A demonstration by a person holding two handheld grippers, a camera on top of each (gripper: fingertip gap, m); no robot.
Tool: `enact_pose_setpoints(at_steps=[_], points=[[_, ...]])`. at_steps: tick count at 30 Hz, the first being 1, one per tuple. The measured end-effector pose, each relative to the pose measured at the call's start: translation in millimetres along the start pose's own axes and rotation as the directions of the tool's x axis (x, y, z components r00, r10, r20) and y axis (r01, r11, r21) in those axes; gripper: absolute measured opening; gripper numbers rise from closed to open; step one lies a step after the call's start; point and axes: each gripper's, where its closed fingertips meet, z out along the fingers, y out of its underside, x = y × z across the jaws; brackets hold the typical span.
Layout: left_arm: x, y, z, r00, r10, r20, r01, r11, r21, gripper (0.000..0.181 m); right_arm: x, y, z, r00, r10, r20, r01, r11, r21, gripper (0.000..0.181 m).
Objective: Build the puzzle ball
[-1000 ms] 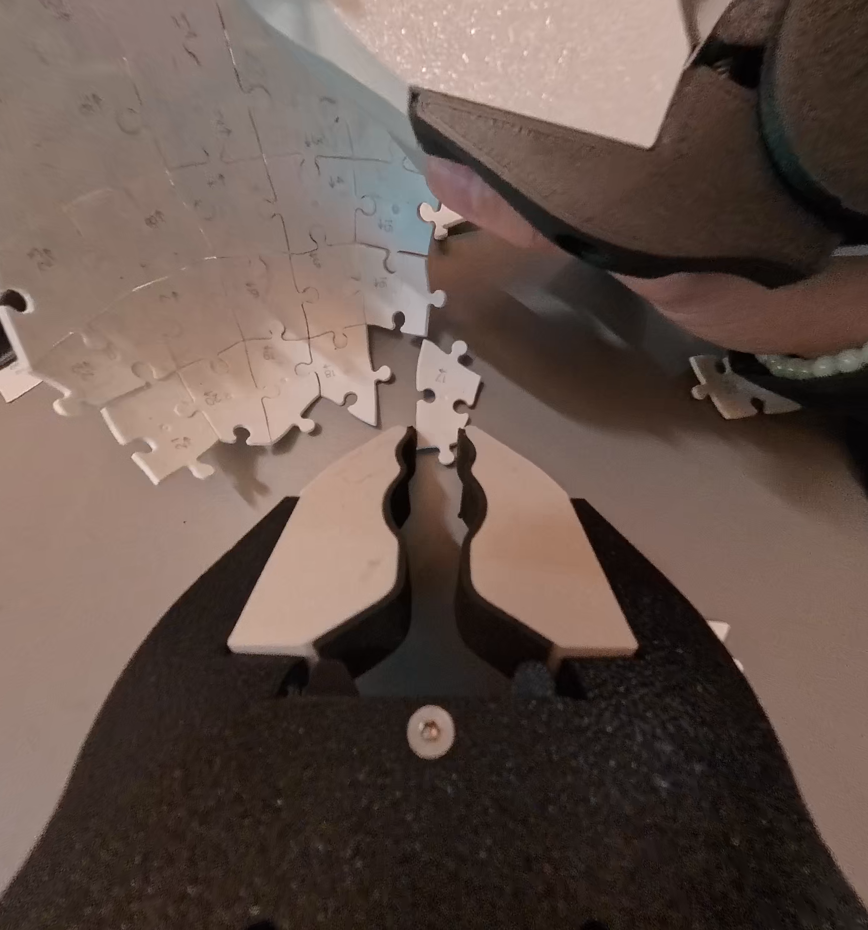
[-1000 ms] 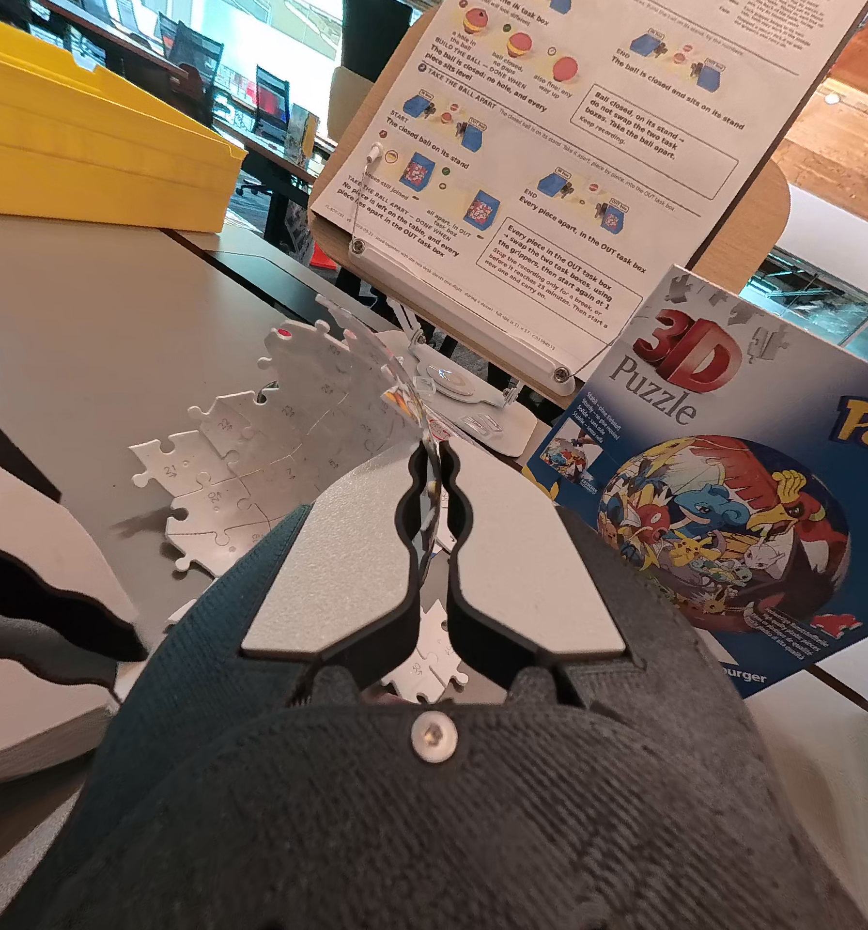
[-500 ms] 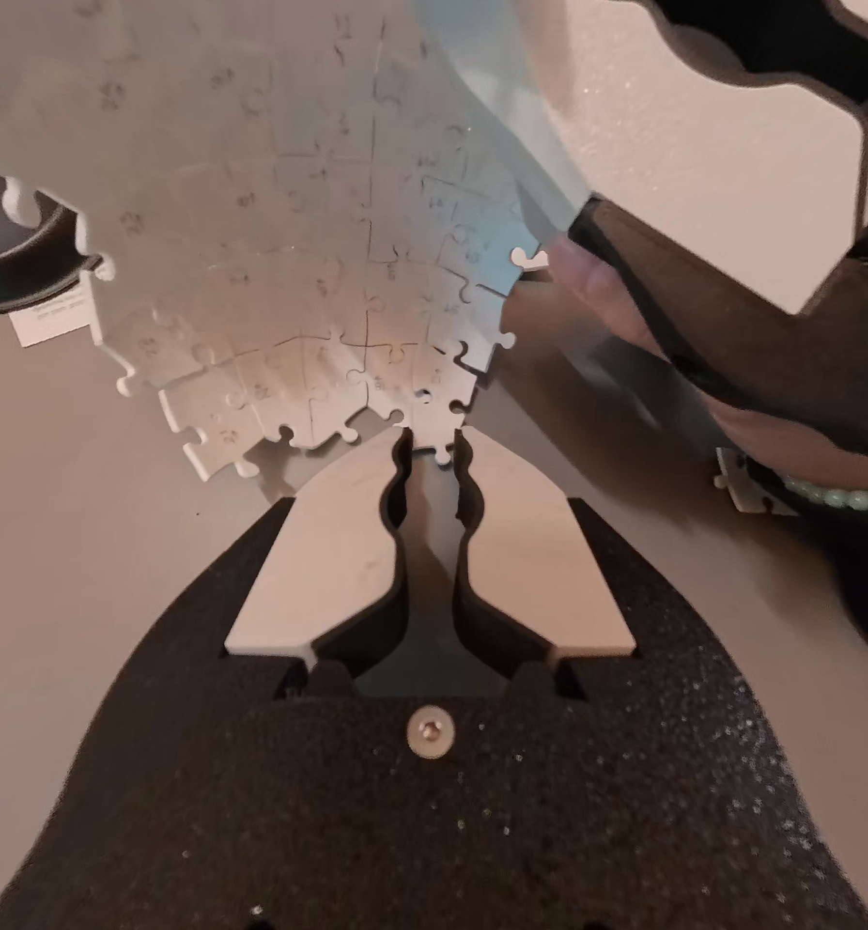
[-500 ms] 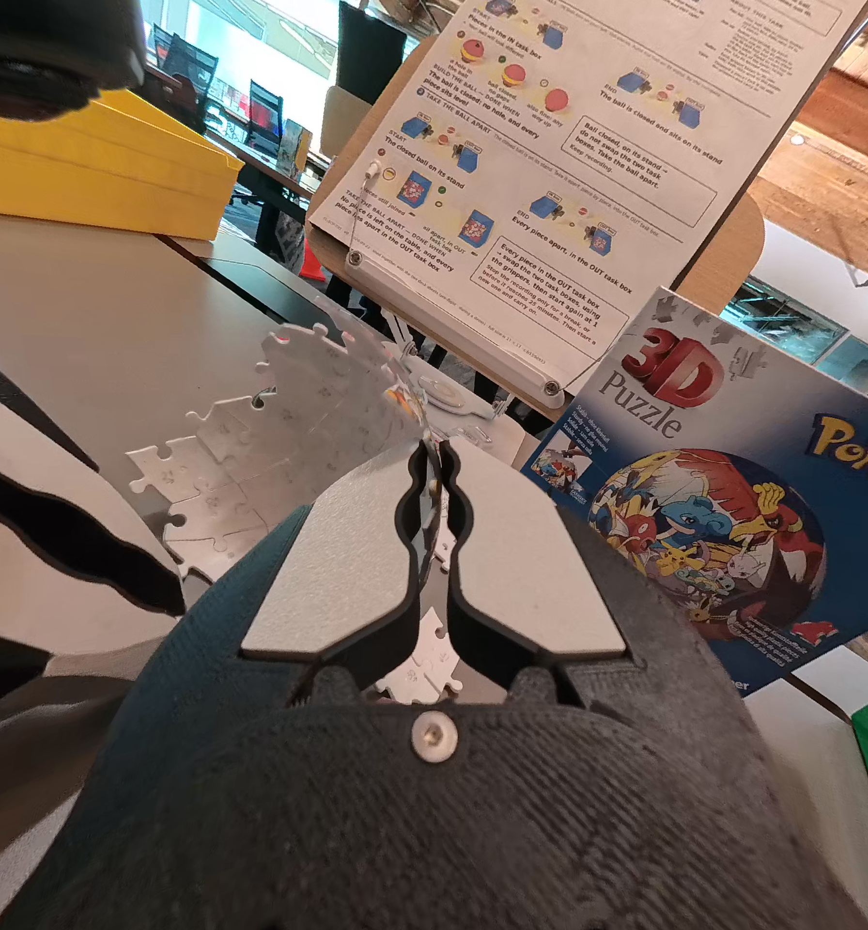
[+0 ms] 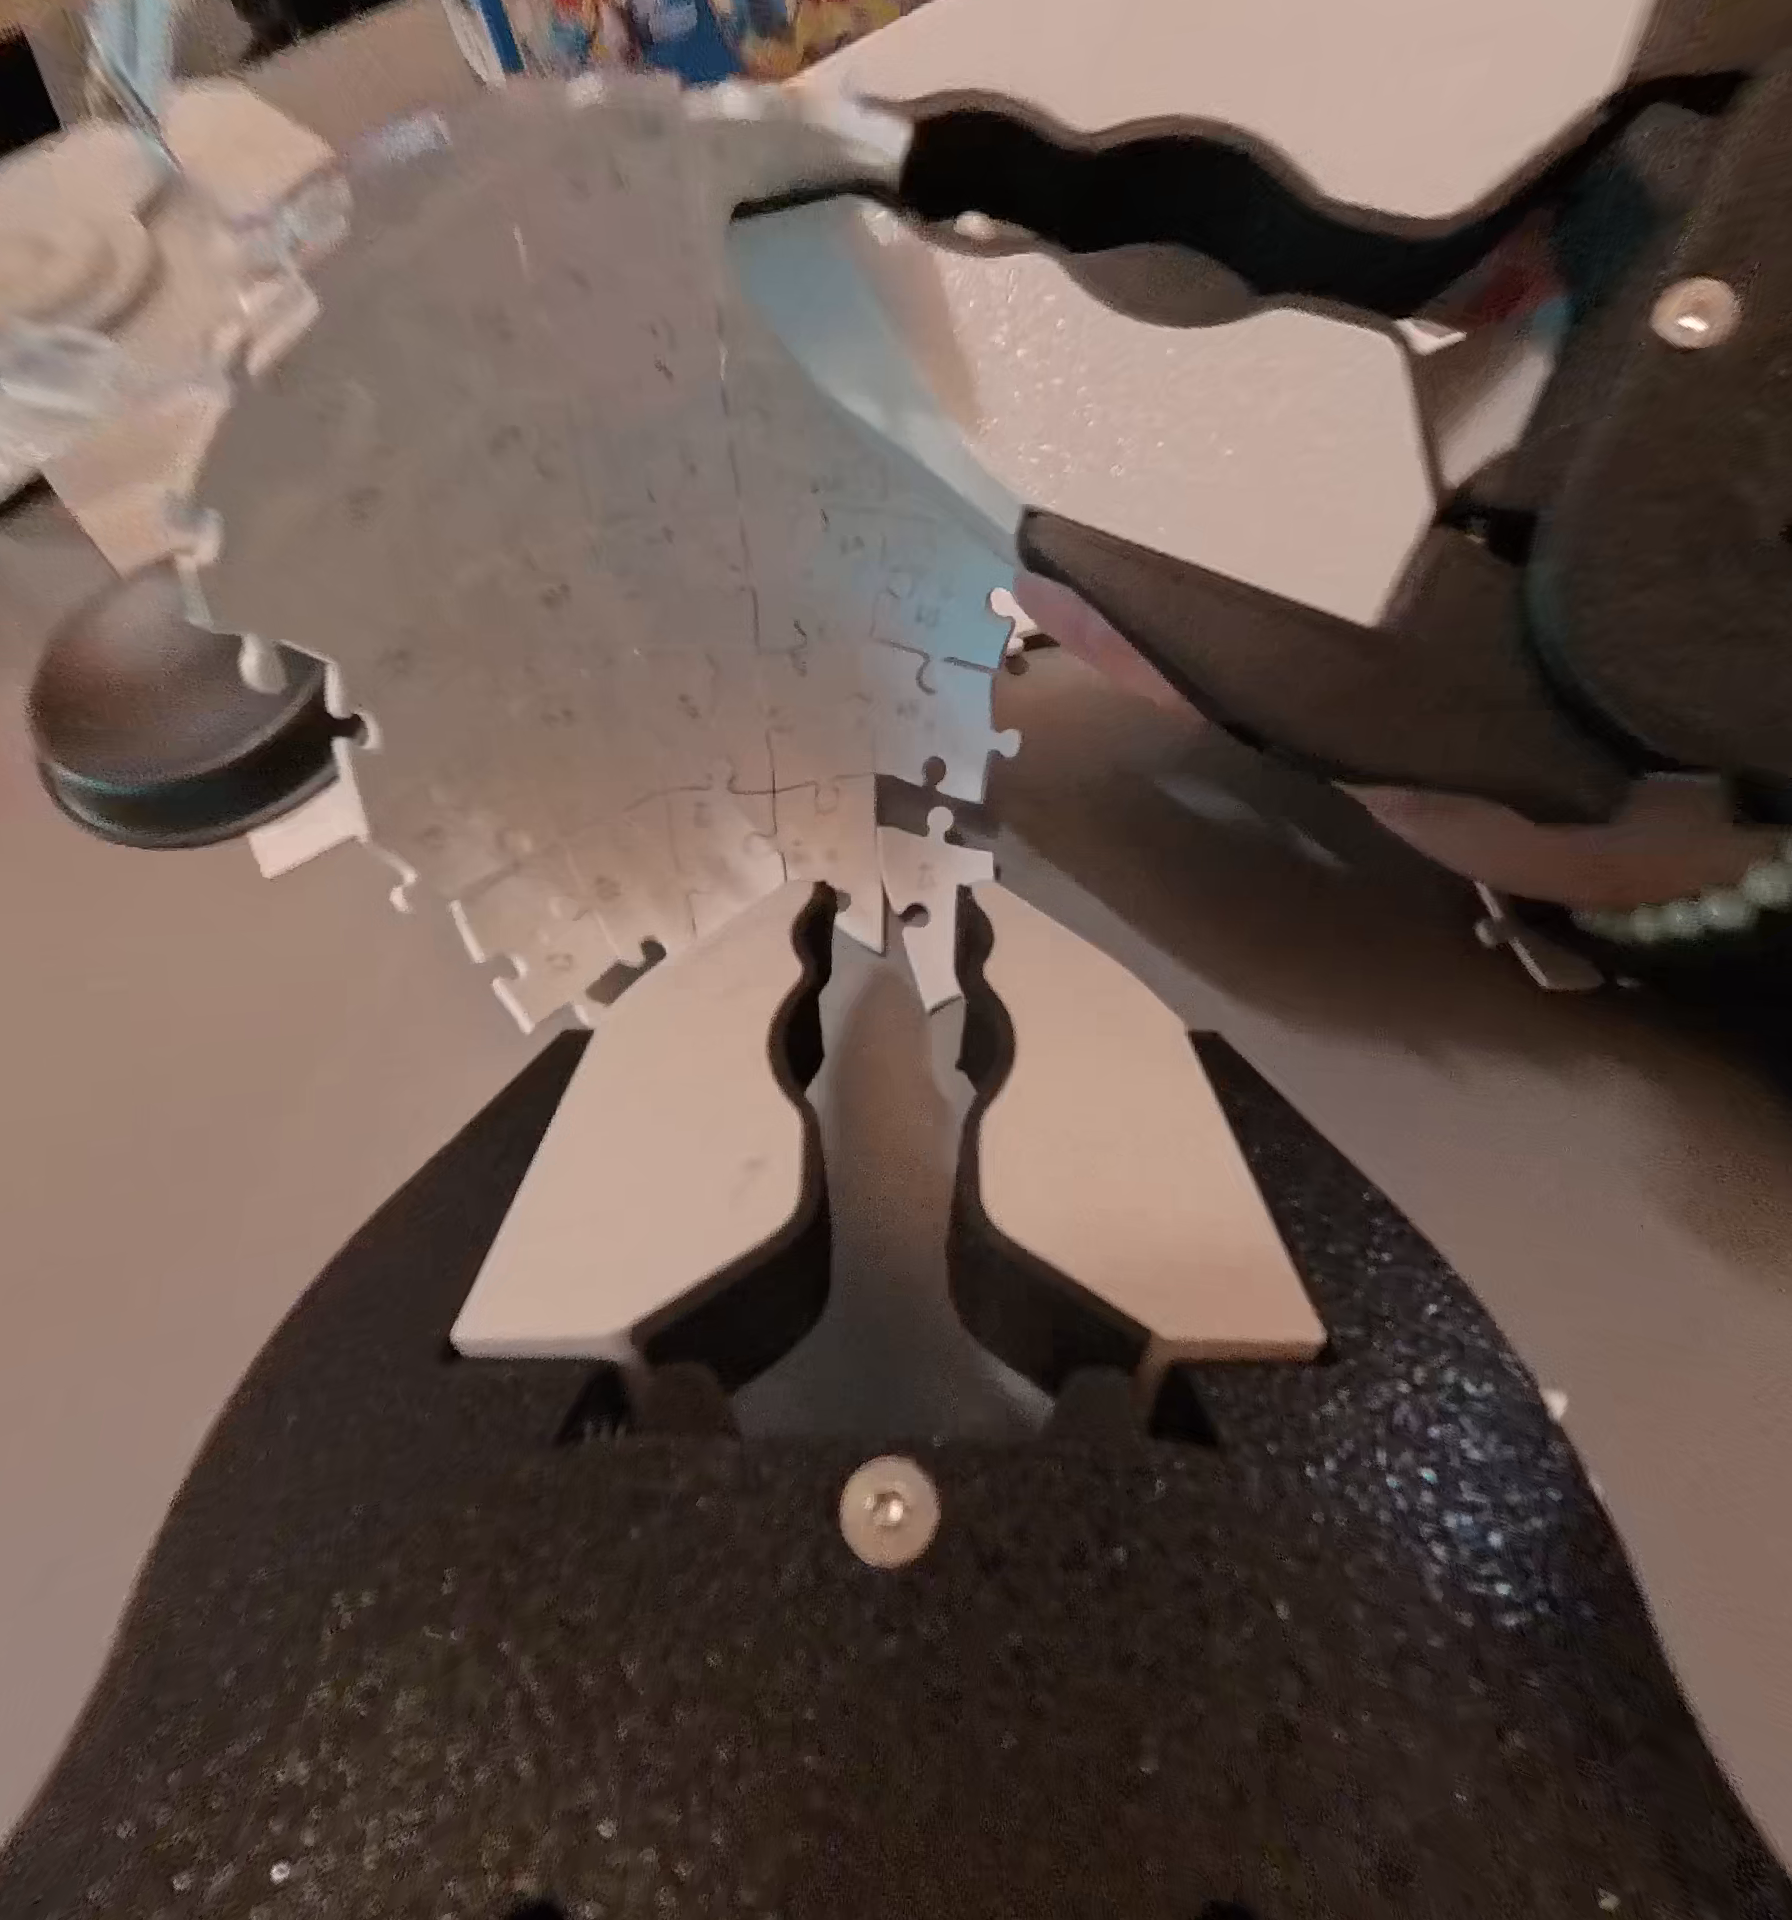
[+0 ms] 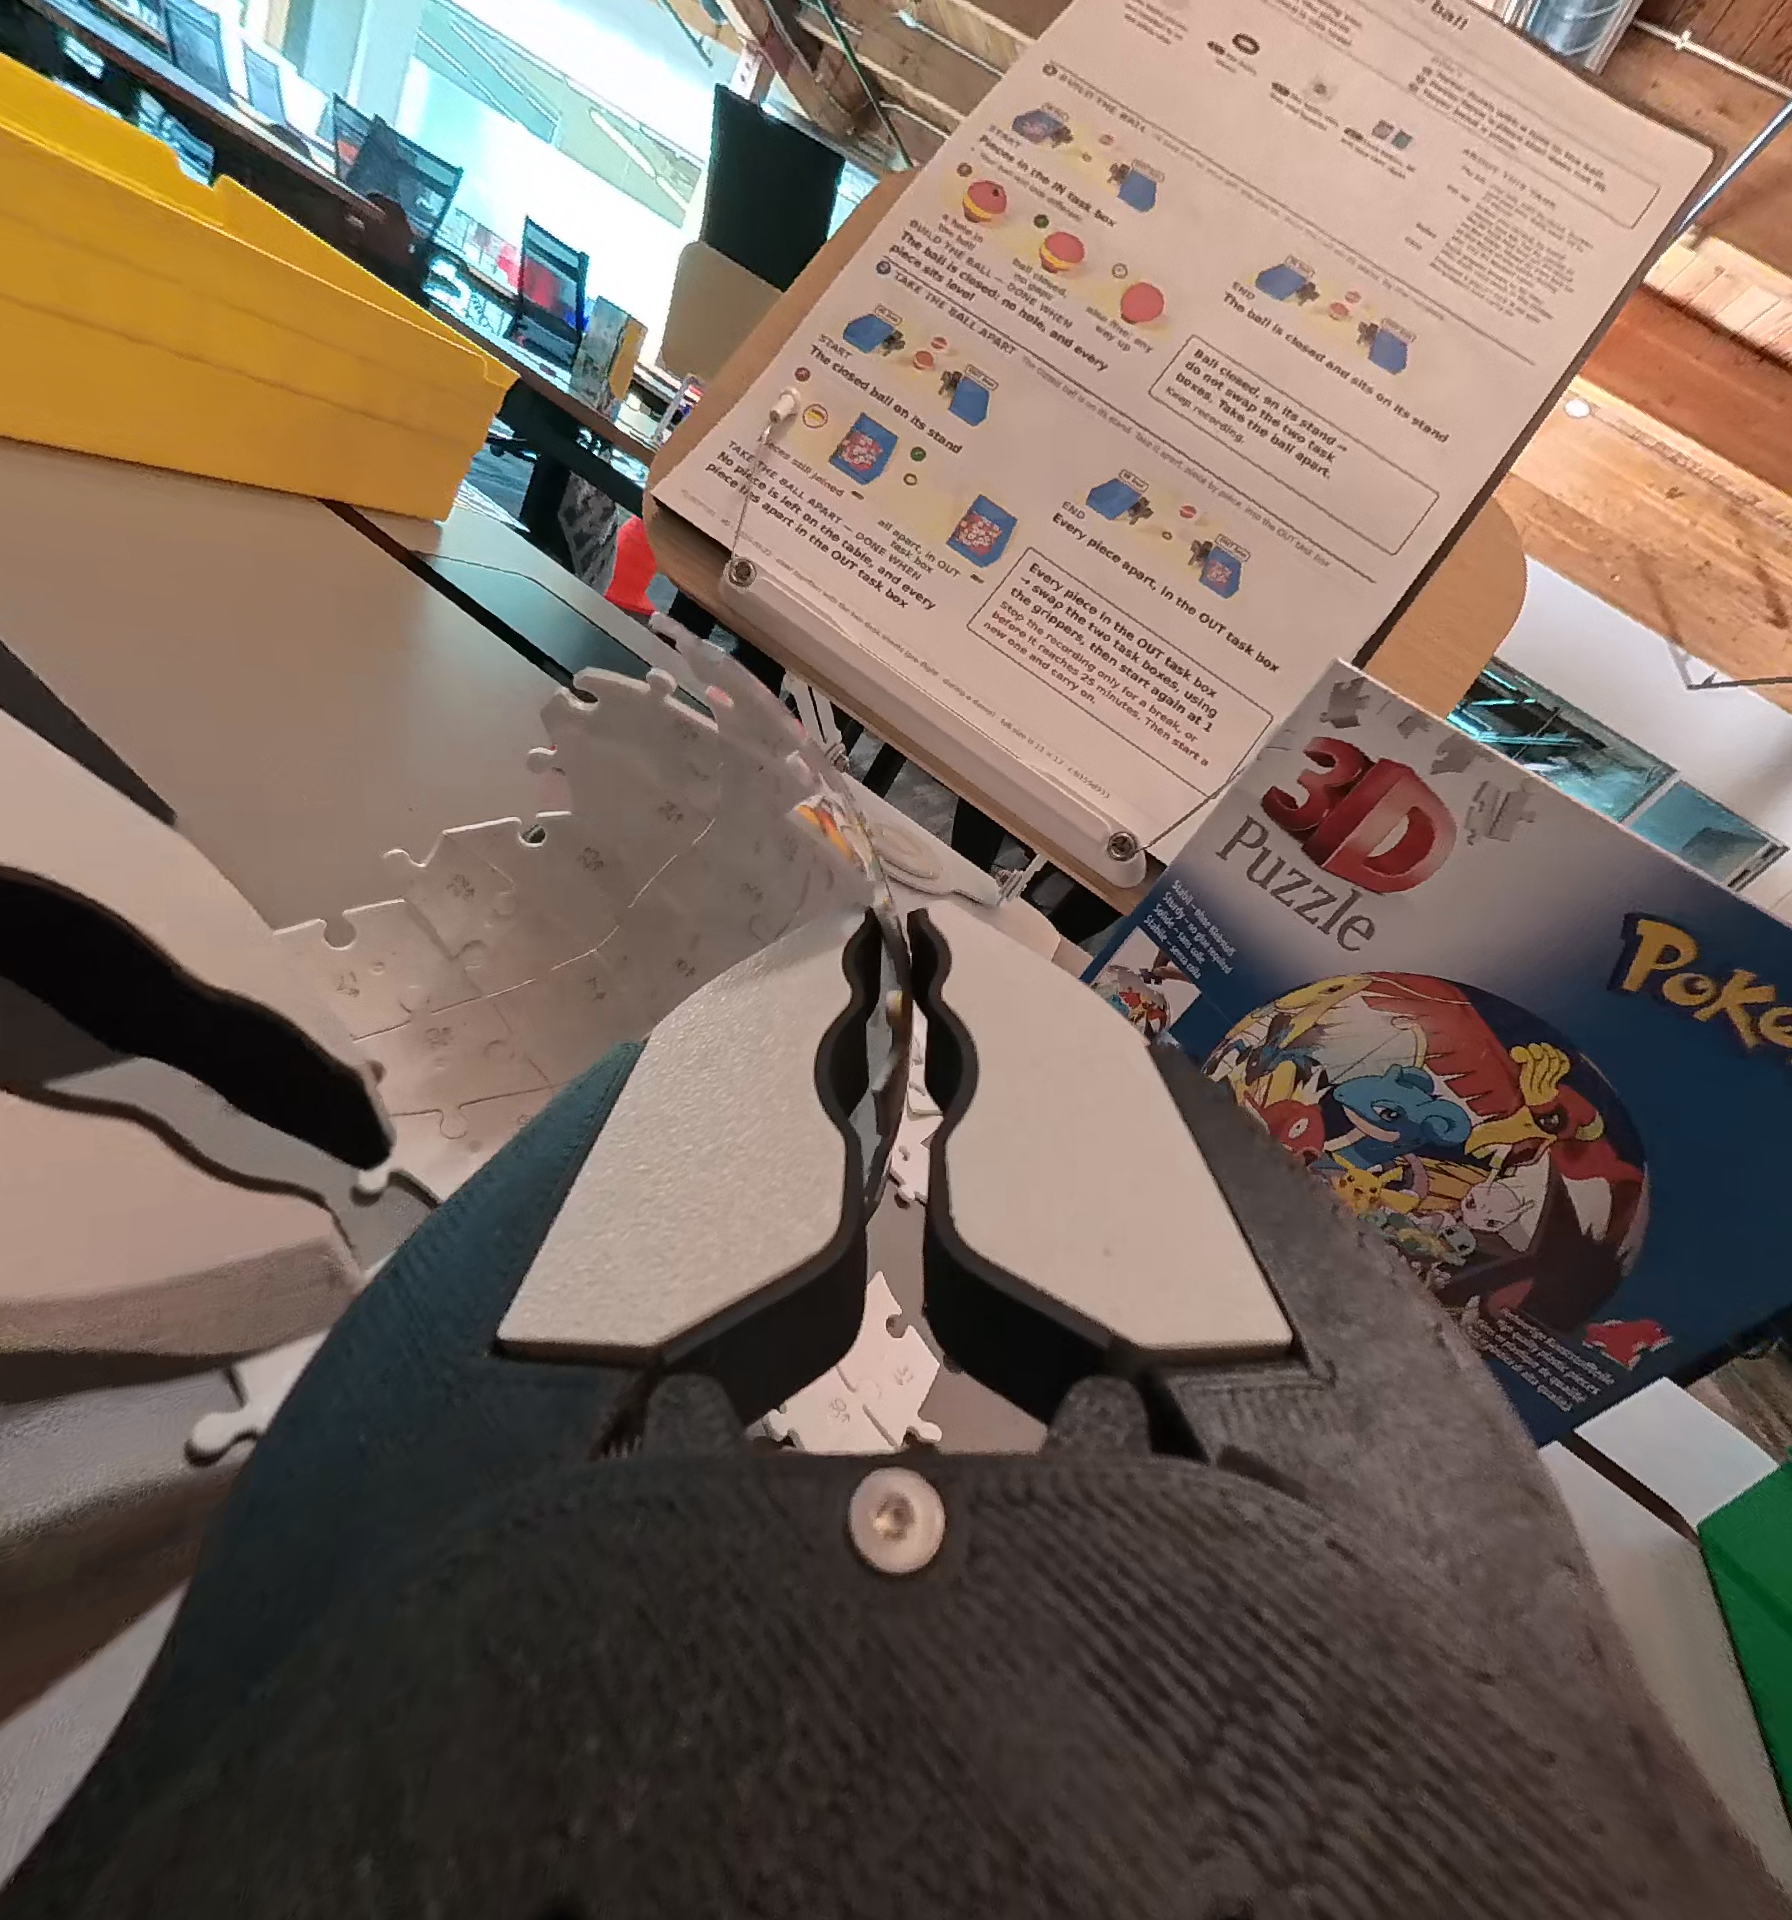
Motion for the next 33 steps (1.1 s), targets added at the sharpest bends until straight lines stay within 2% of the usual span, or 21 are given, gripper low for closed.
enact_pose_setpoints(at_steps=[3, 7, 14, 16, 19, 22, 24, 26, 29, 33], points=[[7.4, 4.1, -7.6, 0.994, 0.102, -0.033, -0.101, 0.995, 0.013, 0.016, 0.0, 0.3, 0.1, 1.000, -0.005, -0.003, 0.005, 1.000, -0.002, 0.006], [12.4, 14.1, -3.2, 0.979, 0.195, -0.053, -0.198, 0.979, -0.049, 0.012, -0.2, -0.1, -1.3, 1.000, -0.007, -0.005, 0.007, 1.000, 0.000, 0.006], [1.7, 17.7, 0.6, 0.997, 0.058, -0.045, -0.062, 0.993, -0.099, 0.014, 1.4, 4.2, -10.1, 0.998, -0.052, -0.017, 0.052, 0.998, -0.026, 0.006], [-12.5, 8.4, -3.1, 0.999, 0.043, 0.027, -0.042, 0.998, -0.044, 0.015, 1.1, 5.8, -10.5, 0.997, -0.069, -0.019, 0.068, 0.997, -0.036, 0.007], [-40.0, -19.2, -20.7, 0.988, 0.035, 0.150, -0.055, 0.990, 0.130, 0.020, 1.6, 6.8, -10.9, 0.997, -0.076, -0.023, 0.075, 0.996, -0.042, 0.006], [-65.3, -40.7, -33.4, 0.978, 0.027, 0.209, -0.078, 0.968, 0.240, 0.027, 1.9, 7.6, -10.2, 0.996, -0.081, -0.027, 0.080, 0.996, -0.048, 0.006], [-77.5, -46.3, -31.3, 0.979, 0.029, 0.201, -0.079, 0.966, 0.247, 0.039, 2.1, 8.0, -9.6, 0.996, -0.082, -0.029, 0.080, 0.996, -0.051, 0.006], [-83.2, -48.3, -24.2, 0.985, 0.042, 0.169, -0.083, 0.967, 0.243, 0.044, 2.3, 8.2, -9.2, 0.996, -0.082, -0.029, 0.080, 0.995, -0.052, 0.006], [-74.5, -44.6, -6.8, 0.993, 0.103, 0.062, -0.114, 0.970, 0.216, 0.036, 2.4, 8.4, -9.0, 0.996, -0.081, -0.030, 0.080, 0.995, -0.054, 0.006], [-73.2, -50.5, 4.6, 0.980, 0.182, 0.075, -0.195, 0.952, 0.237, 0.019, 3.0, 8.7, -8.9, 0.996, -0.078, -0.032, 0.076, 0.996, -0.055, 0.007]])
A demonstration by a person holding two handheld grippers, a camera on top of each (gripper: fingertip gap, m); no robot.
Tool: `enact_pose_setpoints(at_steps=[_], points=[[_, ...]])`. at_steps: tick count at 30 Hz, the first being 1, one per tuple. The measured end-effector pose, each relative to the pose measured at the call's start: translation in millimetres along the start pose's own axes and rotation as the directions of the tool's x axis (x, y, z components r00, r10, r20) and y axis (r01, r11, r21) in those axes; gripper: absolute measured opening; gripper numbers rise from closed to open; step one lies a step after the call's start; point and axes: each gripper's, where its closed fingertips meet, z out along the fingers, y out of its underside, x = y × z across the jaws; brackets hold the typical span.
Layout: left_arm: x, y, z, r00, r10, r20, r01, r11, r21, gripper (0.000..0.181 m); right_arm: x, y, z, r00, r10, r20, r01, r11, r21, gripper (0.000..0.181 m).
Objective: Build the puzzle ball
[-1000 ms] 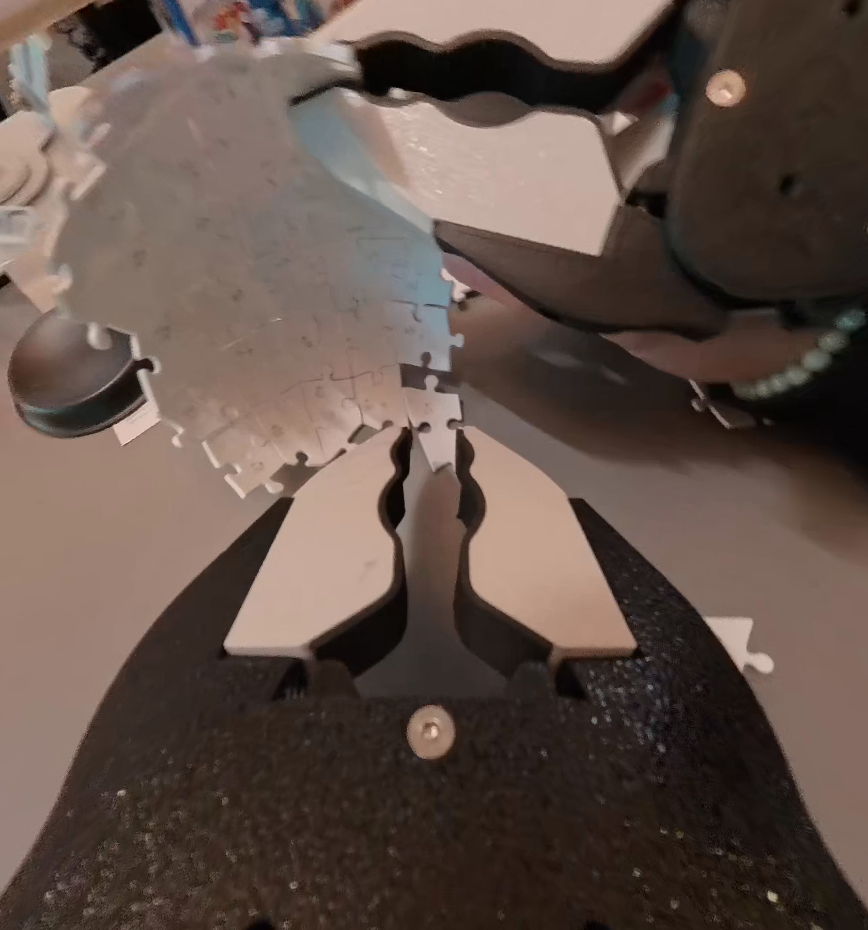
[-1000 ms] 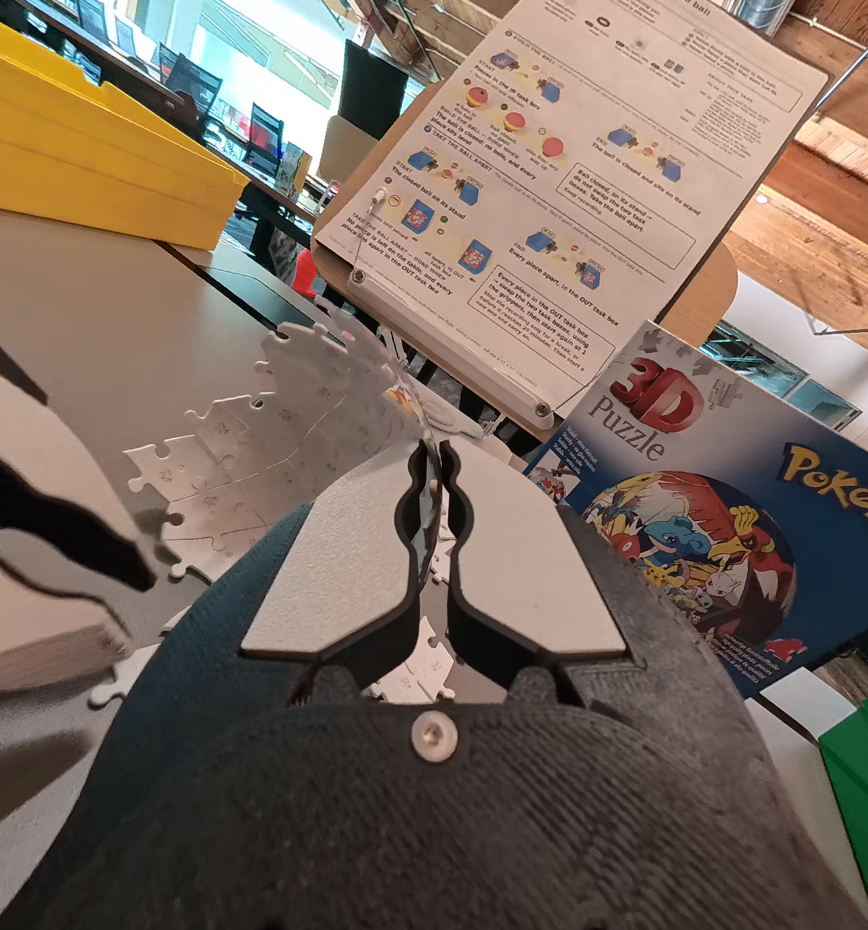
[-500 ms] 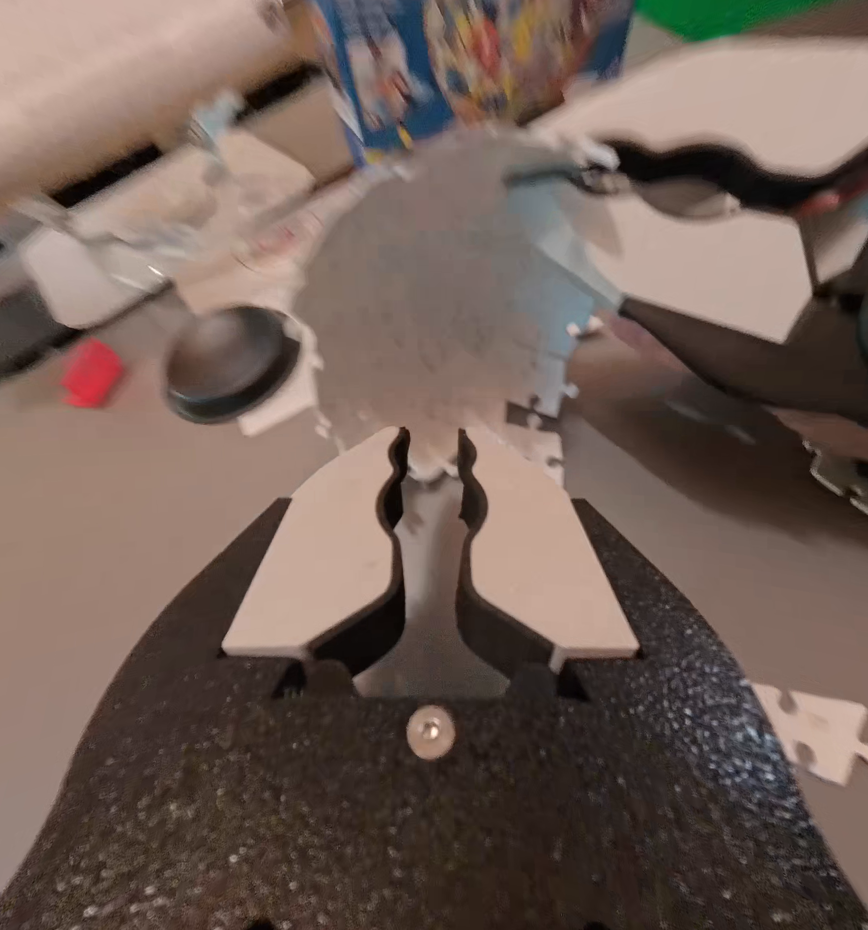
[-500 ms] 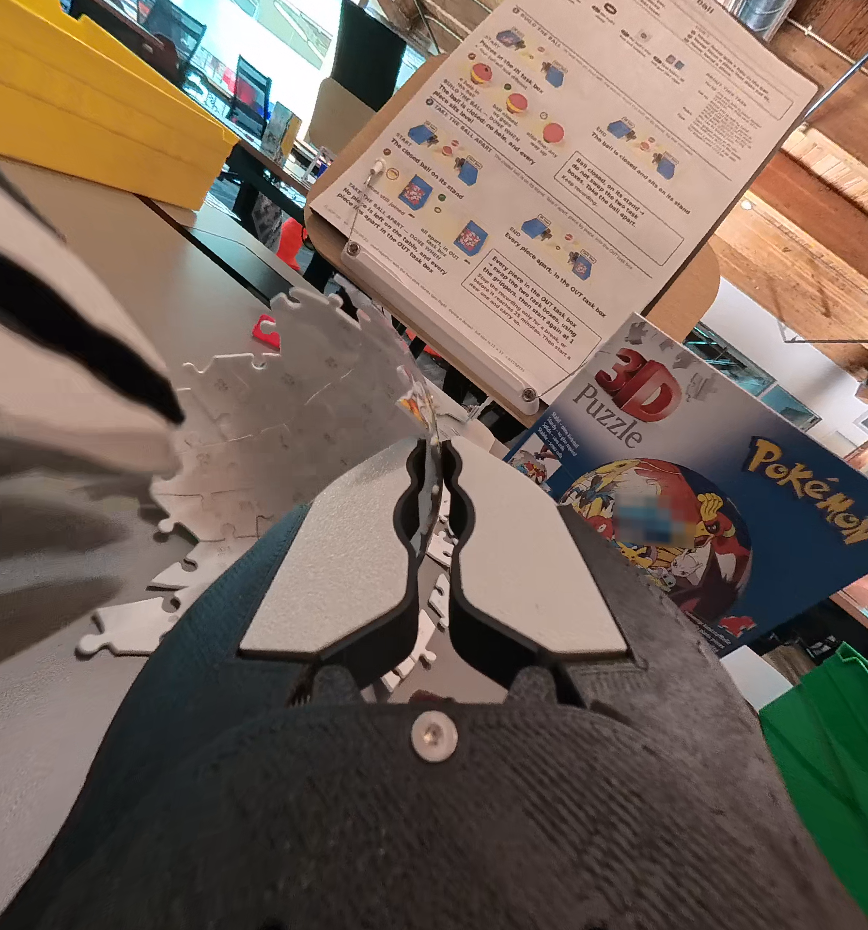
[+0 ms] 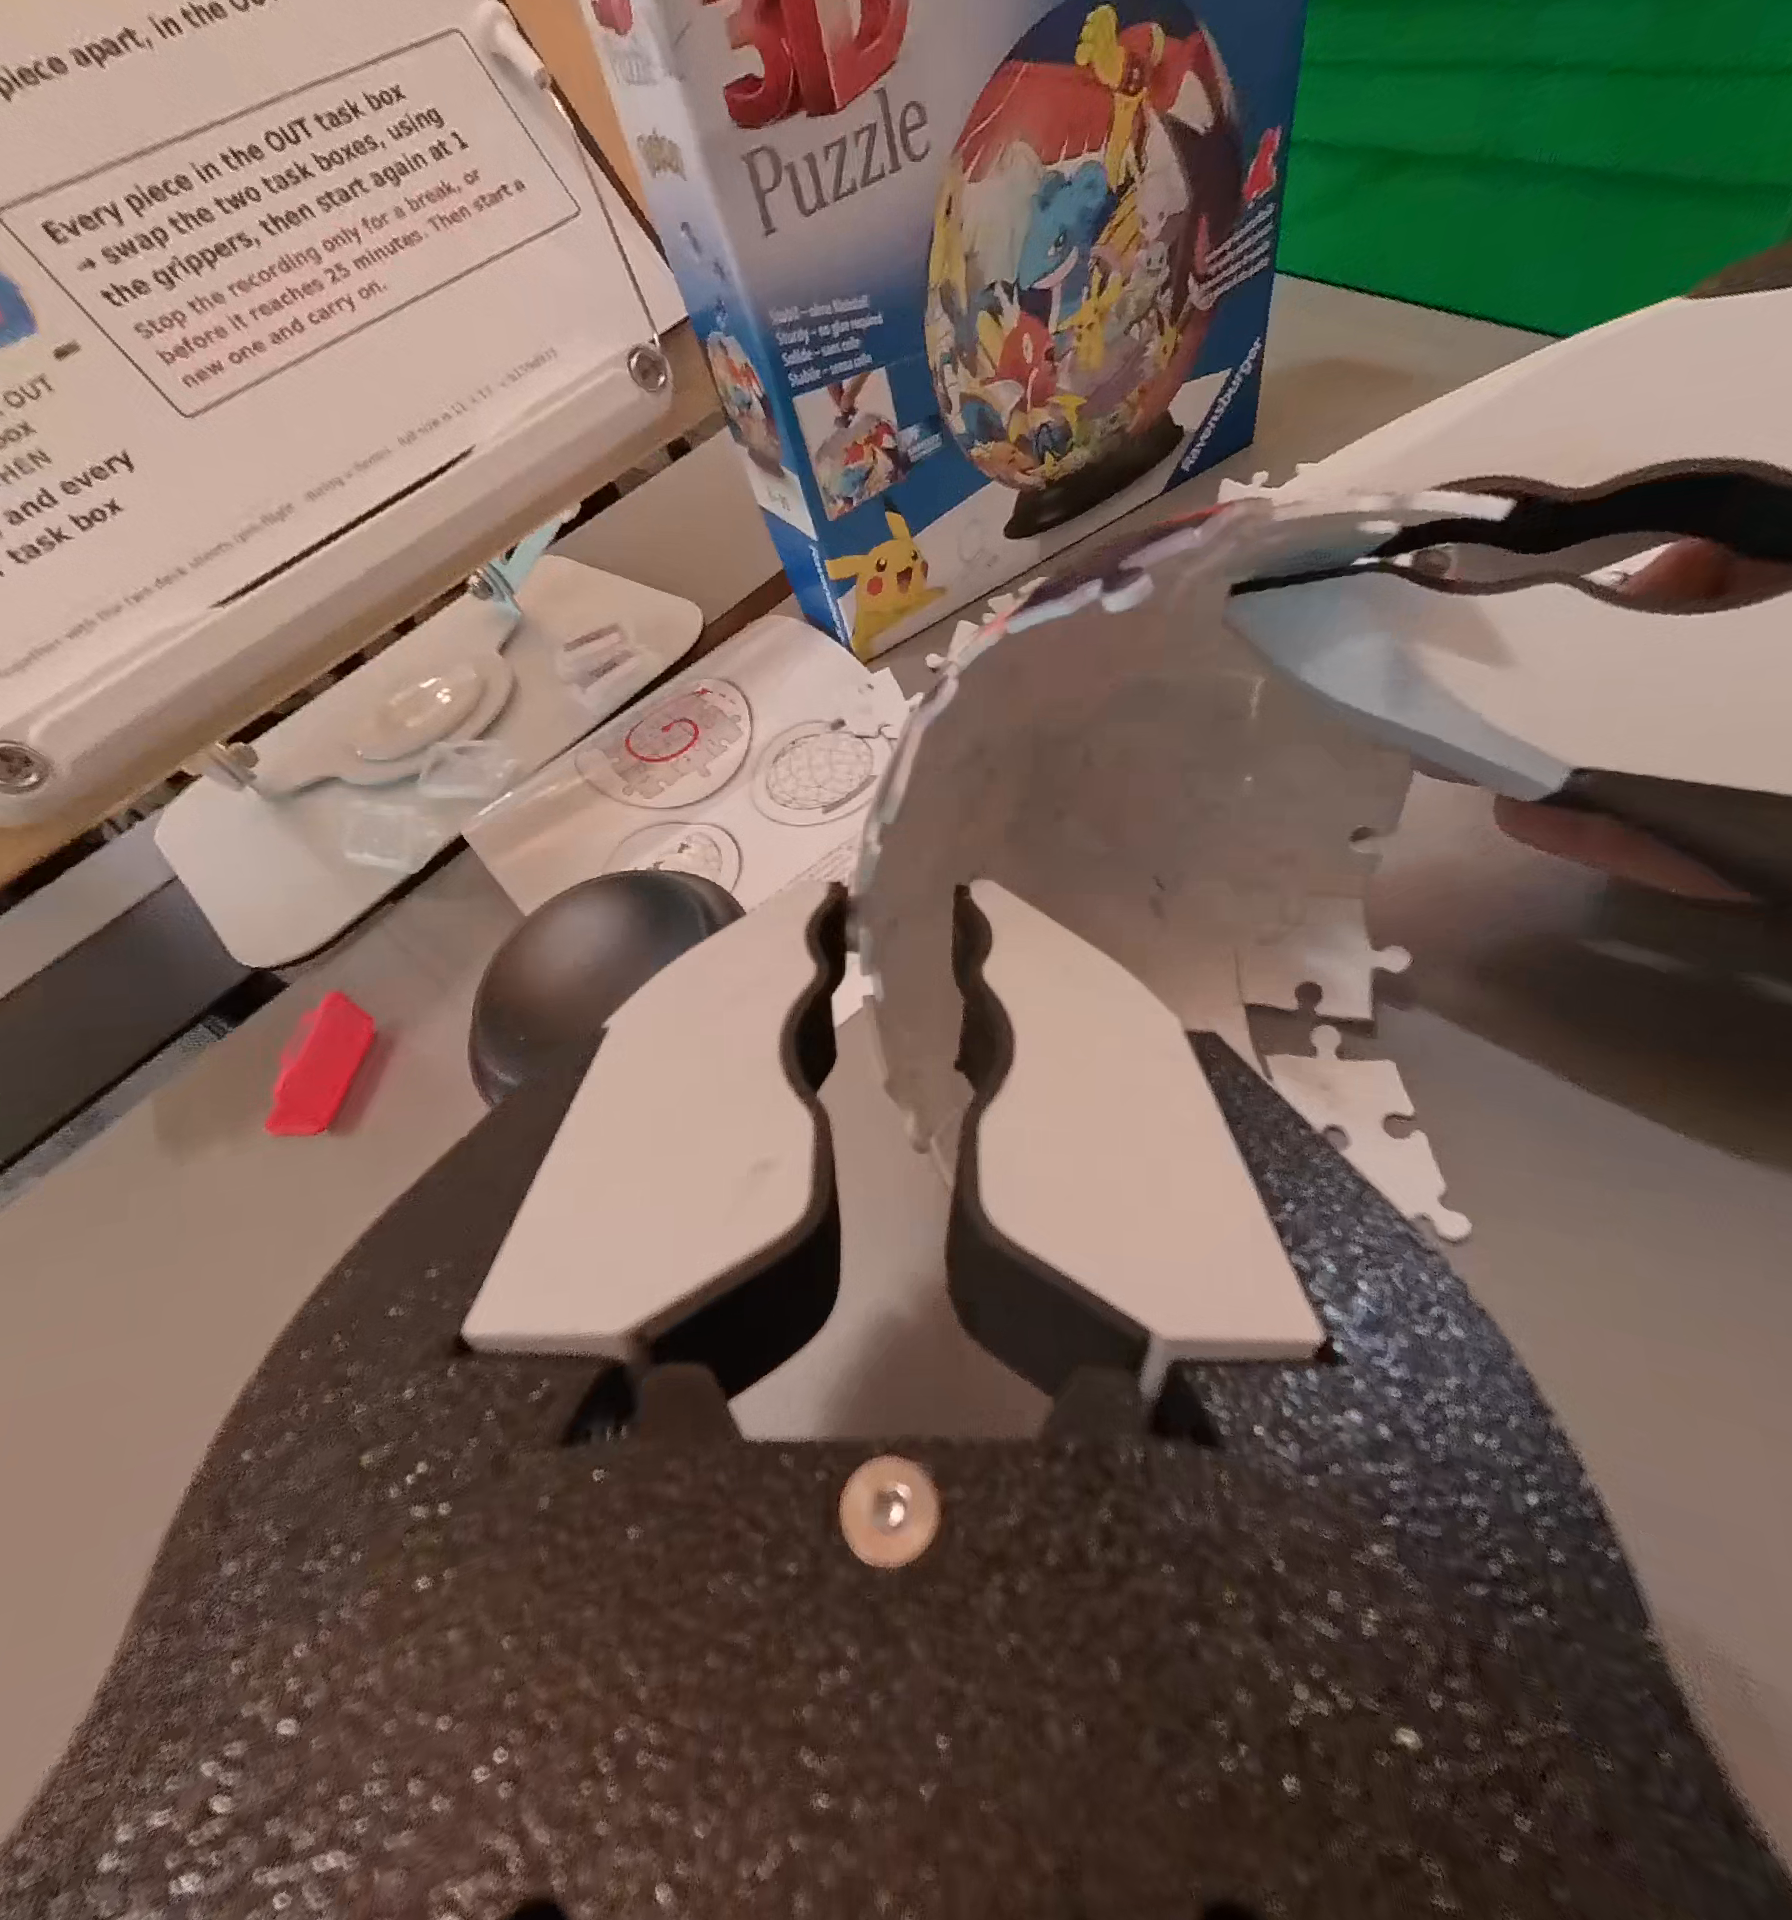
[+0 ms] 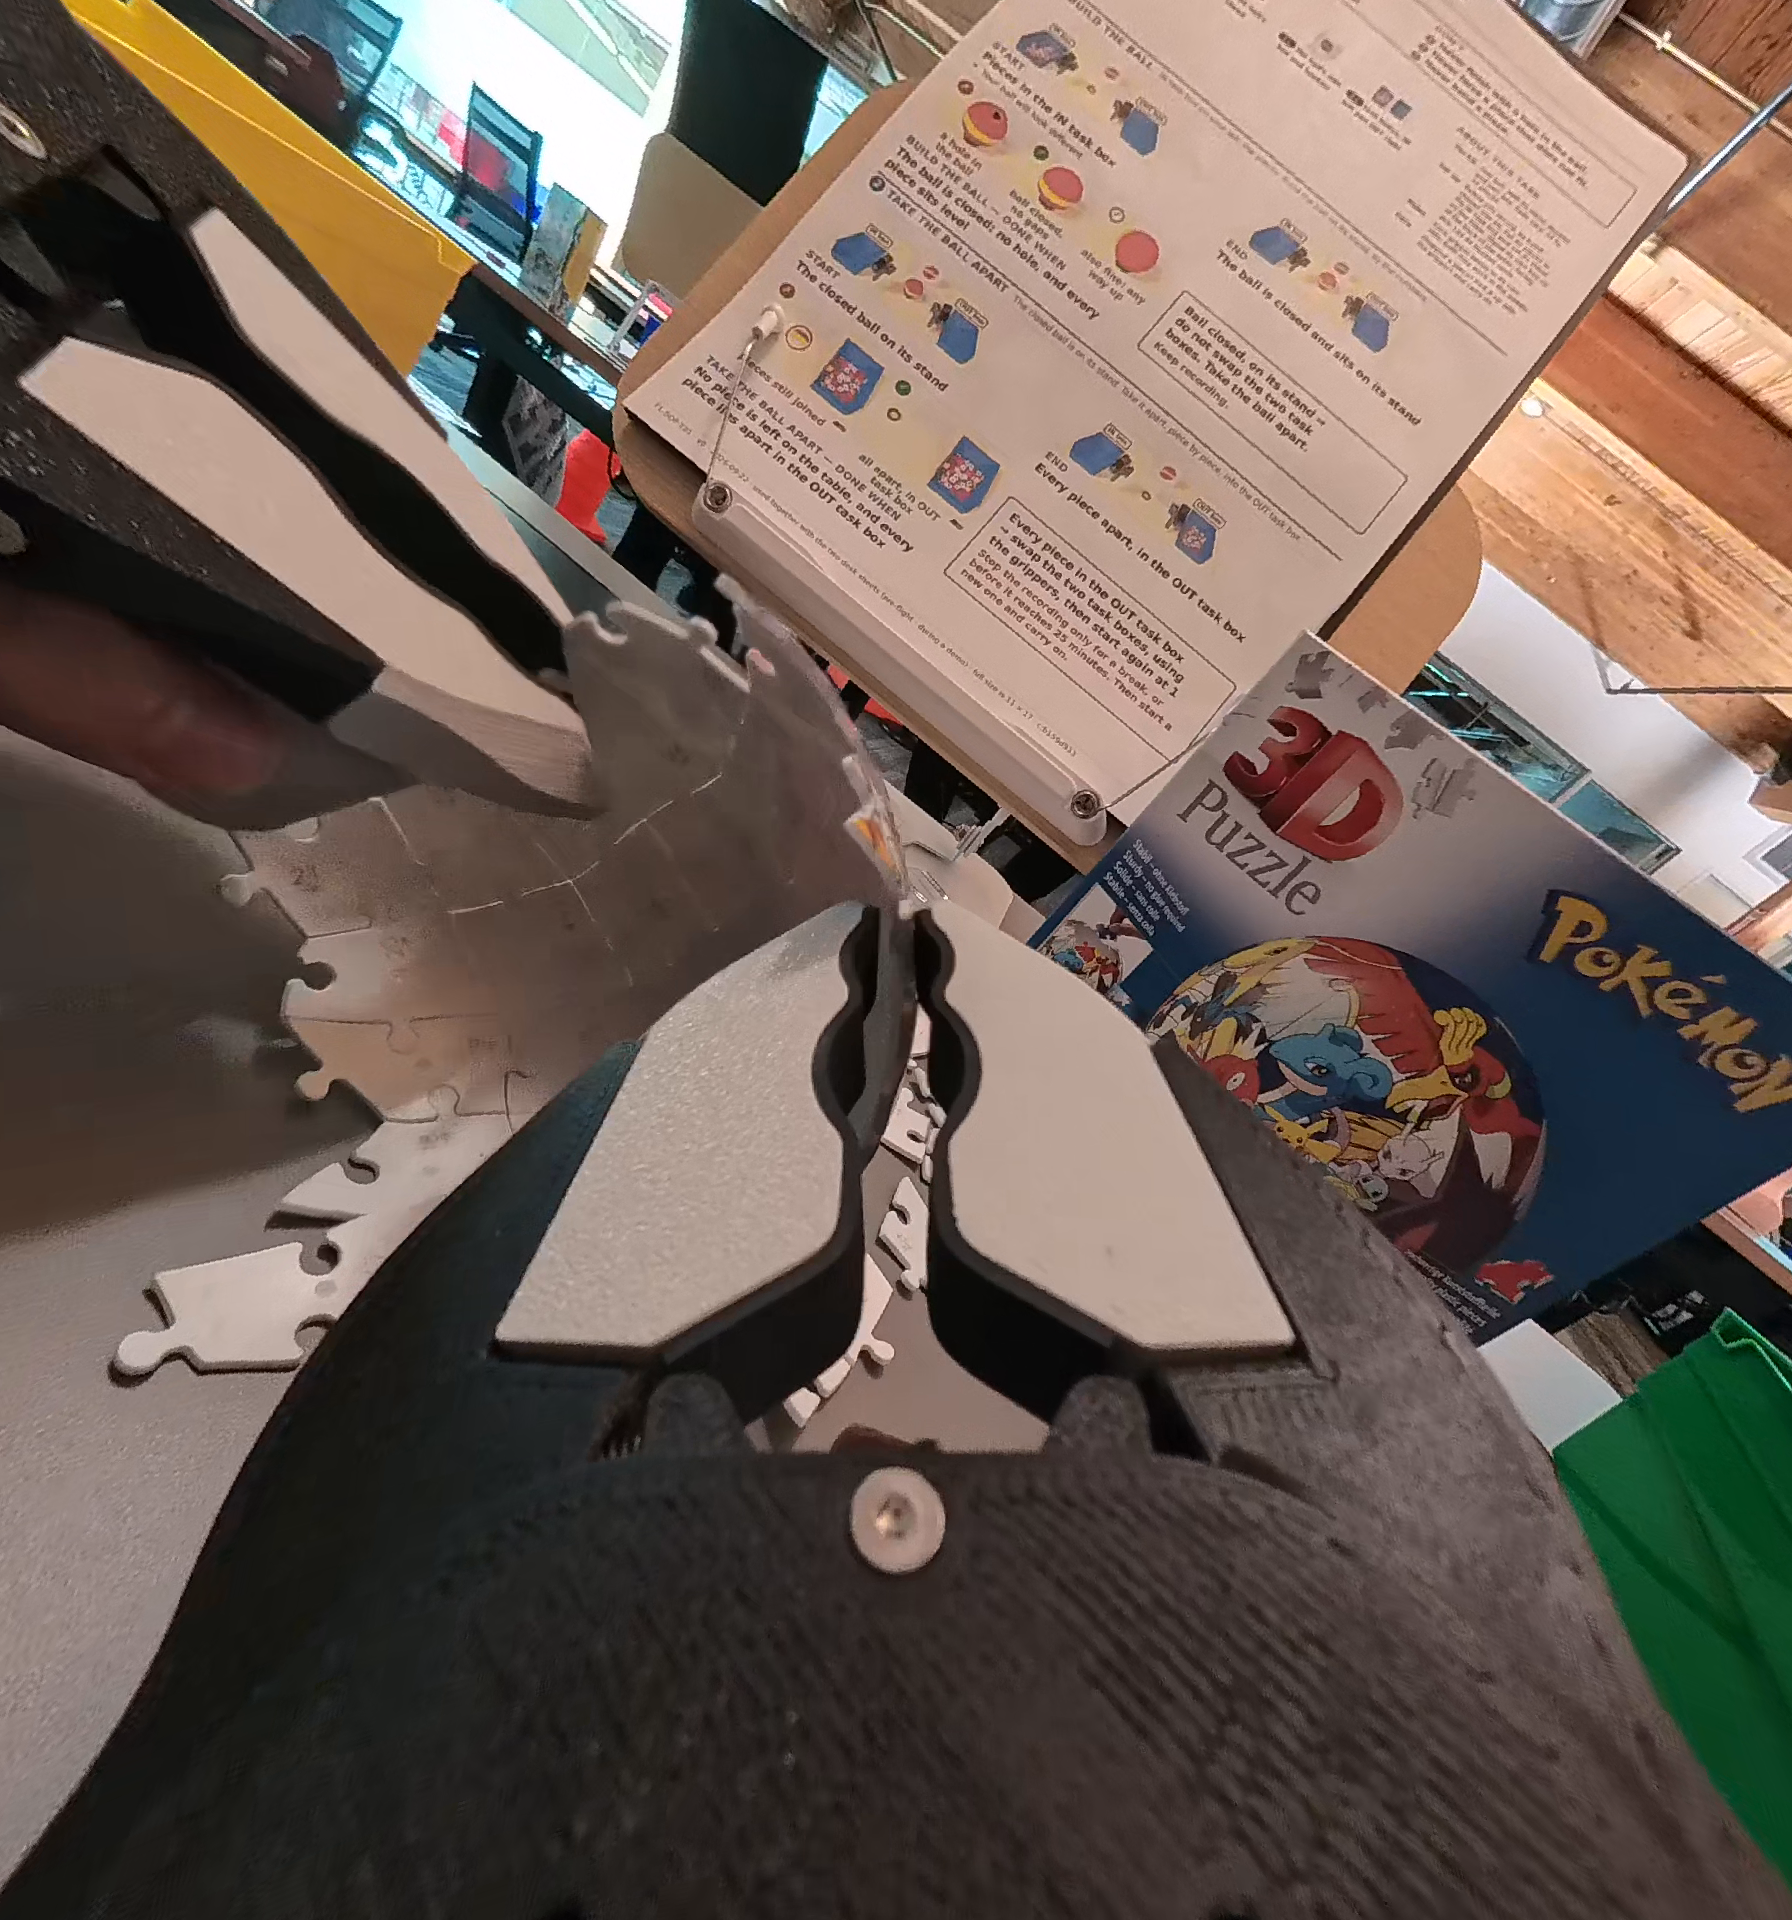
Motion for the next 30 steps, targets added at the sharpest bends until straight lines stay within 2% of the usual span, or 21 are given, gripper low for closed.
enact_pose_setpoints(at_steps=[2, 5, 11, 16, 19, 22, 24, 30], points=[[-5.2, 0.0, 2.3, 1.000, 0.013, 0.029, -0.013, 1.000, -0.008, 0.006, 0.6, -0.1, -0.2, 1.000, 0.008, 0.001, -0.008, 1.000, 0.003, 0.007], [-8.9, 2.5, 4.0, 0.998, 0.042, 0.044, -0.040, 0.999, -0.024, 0.005, 0.8, 0.1, 0.1, 1.000, 0.014, 0.004, -0.014, 1.000, 0.002, 0.009], [-12.6, -0.4, 2.1, 0.992, 0.093, 0.085, -0.090, 0.995, -0.041, 0.004, 2.2, -0.4, -2.0, 0.999, 0.025, 0.031, -0.025, 1.000, -0.007, 0.029], [-13.2, -7.9, -0.3, 0.967, 0.216, 0.132, -0.211, 0.976, -0.051, 0.004, 15.3, -22.9, -3.8, 0.991, -0.129, 0.021, 0.128, 0.991, 0.029, 0.033], [-10.8, -11.3, -1.3, 0.957, 0.255, 0.137, -0.251, 0.967, -0.048, 0.003, 13.1, -32.3, -0.7, 0.973, -0.227, 0.042, 0.225, 0.973, 0.055, 0.033], [-9.1, -13.2, -1.2, 0.956, 0.266, 0.120, -0.263, 0.964, -0.040, 0.003, 0.8, -23.5, 6.9, 0.950, -0.280, 0.137, 0.277, 0.960, 0.039, 0.033], [-8.2, -14.2, -0.9, 0.956, 0.274, 0.107, -0.272, 0.962, -0.034, 0.003, 0.1, -22.8, 9.8, 0.944, -0.290, 0.155, 0.286, 0.957, 0.048, 0.032], [-6.6, -15.8, 0.9, 0.953, 0.299, 0.053, -0.298, 0.954, -0.025, 0.003, -3.1, -21.9, 16.0, 0.914, -0.345, 0.211, 0.337, 0.939, 0.072, 0.013]])
